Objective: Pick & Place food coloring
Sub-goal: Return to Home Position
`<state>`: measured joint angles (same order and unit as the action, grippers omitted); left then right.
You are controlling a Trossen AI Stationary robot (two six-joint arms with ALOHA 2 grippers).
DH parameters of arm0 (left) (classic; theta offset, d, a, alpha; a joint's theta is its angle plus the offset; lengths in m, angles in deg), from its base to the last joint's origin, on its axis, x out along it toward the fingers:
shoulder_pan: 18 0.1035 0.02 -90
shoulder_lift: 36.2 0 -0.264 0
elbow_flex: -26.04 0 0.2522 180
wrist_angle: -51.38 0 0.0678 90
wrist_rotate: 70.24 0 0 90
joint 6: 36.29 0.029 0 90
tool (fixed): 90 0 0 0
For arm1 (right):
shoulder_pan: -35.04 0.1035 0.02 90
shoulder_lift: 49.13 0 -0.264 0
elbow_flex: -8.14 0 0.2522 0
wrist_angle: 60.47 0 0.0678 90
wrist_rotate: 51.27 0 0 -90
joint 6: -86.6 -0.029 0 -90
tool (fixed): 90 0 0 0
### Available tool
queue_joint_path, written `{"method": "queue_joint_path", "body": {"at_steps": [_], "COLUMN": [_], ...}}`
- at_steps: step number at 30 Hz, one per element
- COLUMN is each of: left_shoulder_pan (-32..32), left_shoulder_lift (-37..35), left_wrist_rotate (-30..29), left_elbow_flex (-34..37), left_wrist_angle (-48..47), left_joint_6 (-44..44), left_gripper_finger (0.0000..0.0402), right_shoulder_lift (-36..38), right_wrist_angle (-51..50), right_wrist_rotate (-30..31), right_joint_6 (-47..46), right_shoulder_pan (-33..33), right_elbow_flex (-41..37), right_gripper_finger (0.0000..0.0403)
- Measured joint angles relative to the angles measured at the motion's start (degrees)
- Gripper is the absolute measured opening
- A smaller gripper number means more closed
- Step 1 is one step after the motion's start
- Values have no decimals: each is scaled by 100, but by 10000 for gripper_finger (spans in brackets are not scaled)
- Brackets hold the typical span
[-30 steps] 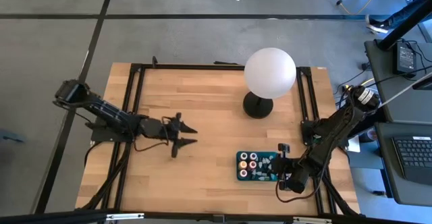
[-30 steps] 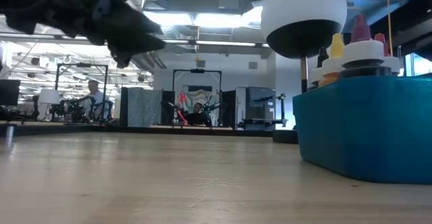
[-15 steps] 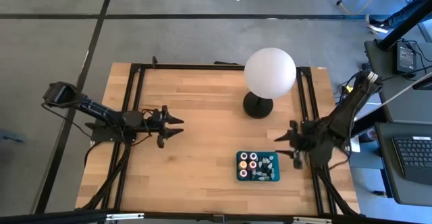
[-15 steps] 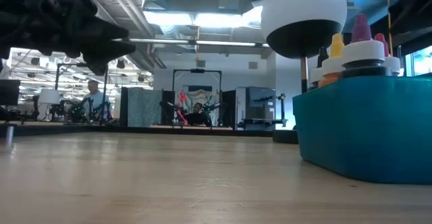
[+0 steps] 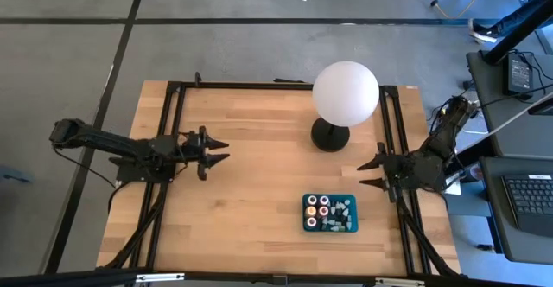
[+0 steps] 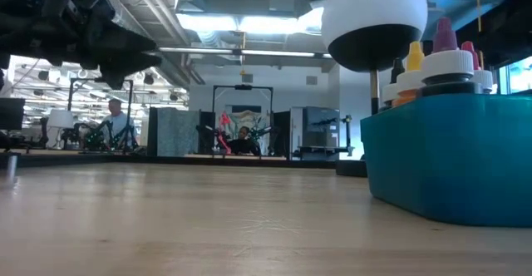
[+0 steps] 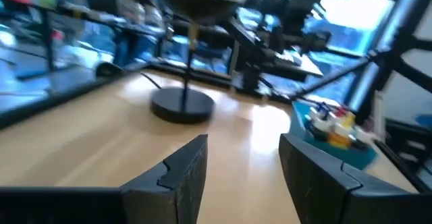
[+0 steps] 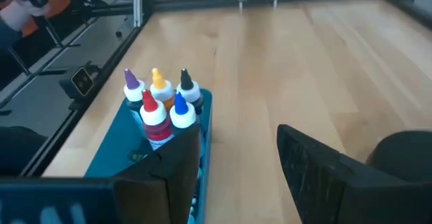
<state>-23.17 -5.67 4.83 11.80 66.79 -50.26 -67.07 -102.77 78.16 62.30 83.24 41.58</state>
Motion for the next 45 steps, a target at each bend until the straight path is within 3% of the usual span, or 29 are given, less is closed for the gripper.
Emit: {"method": "queue_joint_path", "body": {"at_steps": [5,10,14,19,26,29,34,38,45], "left_shoulder_pan": [4,4,4,3,4,4,4,4,4], "left_shoulder_lift": [-1012,-1543,-1782,-1935,-1915,-1915,-1915,-1915,-1913], "left_wrist_rotate": [-295,-306,-306,-315,-315,-315,-319,-319,-321], "left_elbow_flex": [0,0,0,0,0,0,0,0,0], "left_wrist_angle": [-654,-881,-844,-1148,-1232,-1267,-1271,-1269,-1271], "left_joint_6": [178,510,525,481,417,419,423,424,424], "left_gripper_finger": [179,182,179,179,181,179,181,182,179], "right_shoulder_lift": [680,1269,1751,1789,1789,1789,1787,1789,1789], "right_wrist_angle": [-33,-43,-78,-230,-234,288,1451,1718,1757], "right_wrist_rotate": [214,228,105,14,727,1006,210,-586,-309], "right_joint_6": [312,377,373,468,534,1074,2087,2465,2862], "right_shoulder_pan": [-4,-4,-4,-4,-5,-4,-4,0,-2], "right_elbow_flex": [-128,-442,-725,-775,-774,-946,-1453,-1473,-1412], "right_gripper_finger": [198,198,198,198,198,198,198,198,198]}}
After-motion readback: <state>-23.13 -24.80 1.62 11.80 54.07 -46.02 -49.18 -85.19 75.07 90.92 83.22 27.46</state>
